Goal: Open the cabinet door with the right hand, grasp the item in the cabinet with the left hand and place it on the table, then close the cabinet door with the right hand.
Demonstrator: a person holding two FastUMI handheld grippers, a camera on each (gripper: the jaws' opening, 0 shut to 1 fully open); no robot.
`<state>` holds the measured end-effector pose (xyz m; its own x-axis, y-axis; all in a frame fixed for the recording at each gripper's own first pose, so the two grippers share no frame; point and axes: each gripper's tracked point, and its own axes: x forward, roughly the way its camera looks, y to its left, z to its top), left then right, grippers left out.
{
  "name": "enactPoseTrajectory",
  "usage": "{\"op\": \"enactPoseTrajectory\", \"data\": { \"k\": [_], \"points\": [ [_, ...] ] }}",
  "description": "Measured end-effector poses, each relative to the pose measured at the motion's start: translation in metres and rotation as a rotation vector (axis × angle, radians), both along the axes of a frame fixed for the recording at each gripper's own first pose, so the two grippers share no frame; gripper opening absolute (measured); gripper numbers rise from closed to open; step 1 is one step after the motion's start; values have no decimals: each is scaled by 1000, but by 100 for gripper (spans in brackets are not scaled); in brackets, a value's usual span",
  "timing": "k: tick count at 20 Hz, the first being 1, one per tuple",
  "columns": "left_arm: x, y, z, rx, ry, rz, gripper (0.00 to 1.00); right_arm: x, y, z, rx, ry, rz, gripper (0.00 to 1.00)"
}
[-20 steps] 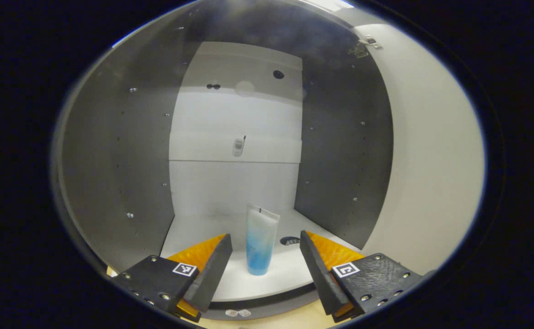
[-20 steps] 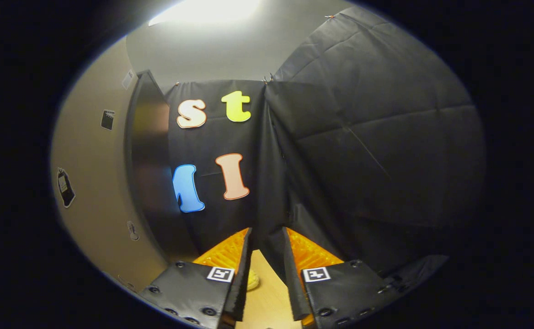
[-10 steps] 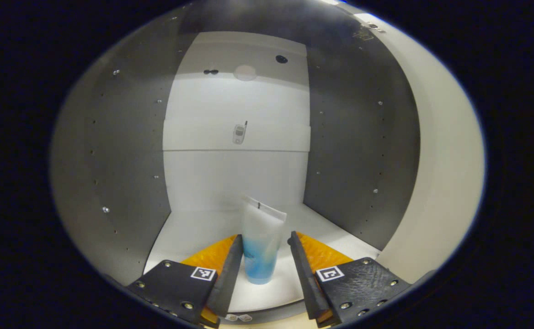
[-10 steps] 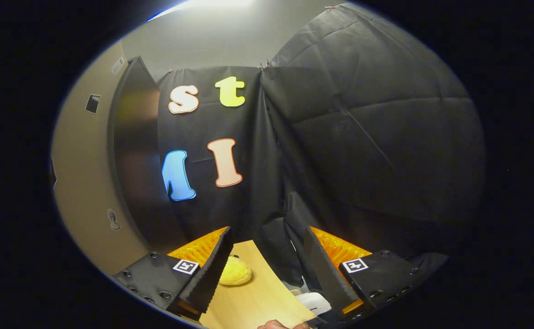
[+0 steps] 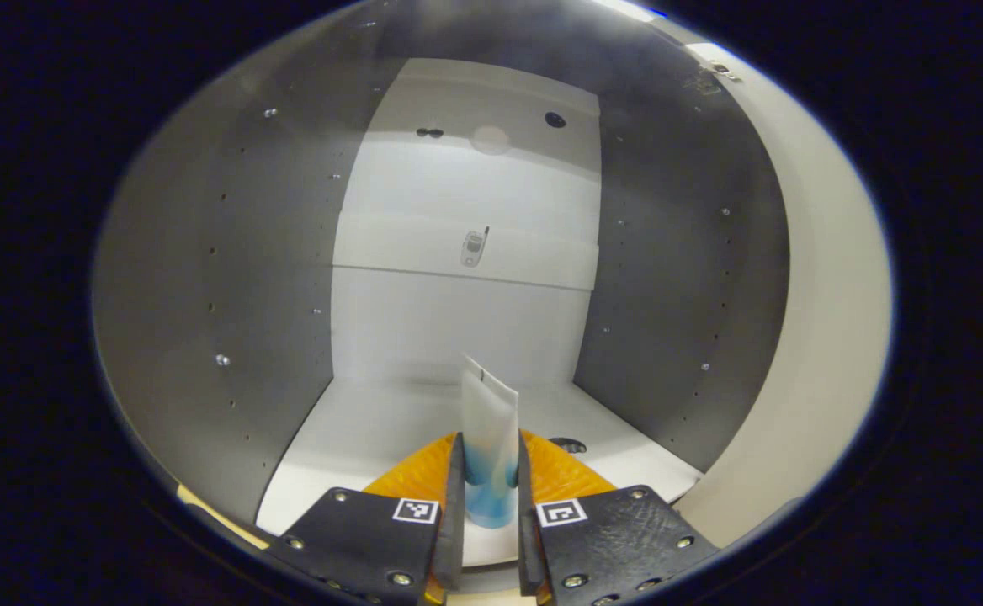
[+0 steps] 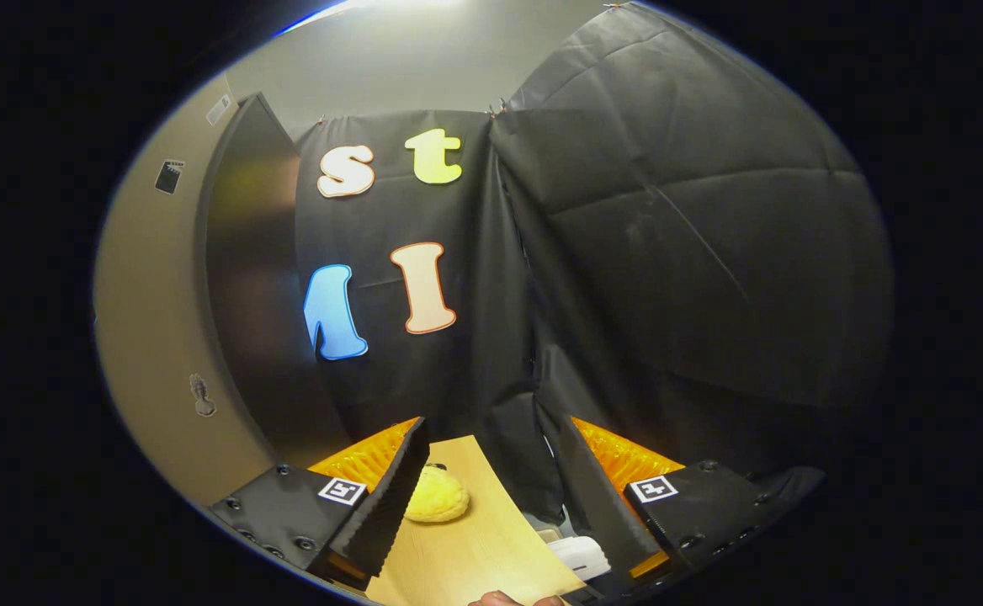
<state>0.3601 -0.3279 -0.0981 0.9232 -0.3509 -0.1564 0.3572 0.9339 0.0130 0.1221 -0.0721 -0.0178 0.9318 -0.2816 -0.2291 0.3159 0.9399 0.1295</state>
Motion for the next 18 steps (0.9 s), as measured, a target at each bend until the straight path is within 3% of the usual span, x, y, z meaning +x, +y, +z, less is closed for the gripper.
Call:
{"op": "enactPoseTrajectory", "data": {
  "k": [2, 5, 7, 8, 9, 10, 12, 13, 14, 15, 18],
  "points": [
    [-2, 6, 0, 10, -8, 17, 28, 1, 0, 0, 6, -3, 3, 98],
    [-9, 6, 2, -2, 2, 1, 18, 3, 5, 0, 41, -17, -1, 98],
    [-22, 9, 7, 15, -14, -22, 18, 3, 7, 0, 51, -22, -4, 98],
    [-31, 11, 10, 37, -26, -28, 25, 3, 6, 0, 47, -23, -8, 98],
    [-38, 14, 13, 59, -38, -31, 24, 2, 6, 1, 45, -21, -3, 98],
    [-47, 17, 17, 73, -45, -34, 17, 1, 9, 1, 42, -14, 6, 98],
    [-67, 17, 30, 54, -69, -70, 21, -4, 4, 7, 23, -24, -7, 98],
    [-78, 18, 39, 45, -88, -87, 18, -5, 3, 10, 19, -35, -15, 98],
    [-89, 23, 46, 48, -101, -99, 24, -5, 3, 13, 17, -45, -23, 98],
    [-100, 28, 52, 50, -112, -103, 24, -6, 3, 16, 15, -54, -33, 98],
    [-126, 55, 63, 25, -140, -68, 24, -11, 1, 21, 0, -76, -65, 98]
  ]
}}
